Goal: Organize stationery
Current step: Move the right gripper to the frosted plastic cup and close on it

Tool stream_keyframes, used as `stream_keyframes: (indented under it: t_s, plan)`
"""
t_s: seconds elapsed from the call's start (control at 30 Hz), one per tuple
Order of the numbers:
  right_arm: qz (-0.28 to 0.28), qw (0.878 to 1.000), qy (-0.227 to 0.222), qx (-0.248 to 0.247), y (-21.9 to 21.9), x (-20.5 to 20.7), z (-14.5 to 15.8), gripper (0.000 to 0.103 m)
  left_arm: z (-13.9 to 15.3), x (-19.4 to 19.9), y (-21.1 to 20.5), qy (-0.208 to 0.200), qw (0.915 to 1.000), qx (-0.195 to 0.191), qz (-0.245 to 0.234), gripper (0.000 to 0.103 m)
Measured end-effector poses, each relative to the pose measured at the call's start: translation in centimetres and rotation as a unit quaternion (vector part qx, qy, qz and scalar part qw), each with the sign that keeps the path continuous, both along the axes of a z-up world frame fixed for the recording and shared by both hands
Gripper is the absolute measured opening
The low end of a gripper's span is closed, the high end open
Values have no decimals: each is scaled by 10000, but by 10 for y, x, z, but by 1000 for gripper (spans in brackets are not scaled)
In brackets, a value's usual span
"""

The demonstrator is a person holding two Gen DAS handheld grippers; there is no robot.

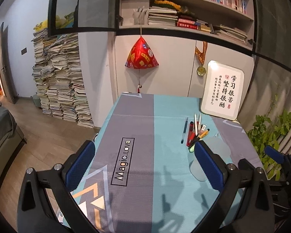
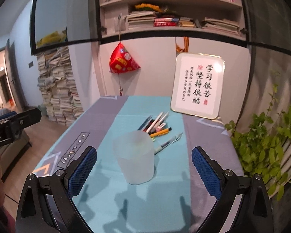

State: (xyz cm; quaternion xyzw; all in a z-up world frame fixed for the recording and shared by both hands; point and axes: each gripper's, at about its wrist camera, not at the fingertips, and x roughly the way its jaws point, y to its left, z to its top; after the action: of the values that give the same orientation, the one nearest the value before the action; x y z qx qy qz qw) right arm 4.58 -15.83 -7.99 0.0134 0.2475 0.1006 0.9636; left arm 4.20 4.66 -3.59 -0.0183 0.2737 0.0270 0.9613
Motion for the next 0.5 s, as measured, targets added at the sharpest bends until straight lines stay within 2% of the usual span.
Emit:
stream_keyframes:
  t_s: [0.2,0.5]
  plan:
    - [85,9997,111,-201,12,19,-11,99,-9,19,4,83,10000,-11,-44,102]
    - [209,9988,382,-242,24,47,-30,99,-26,44,16,220,9997,-44,-4,102]
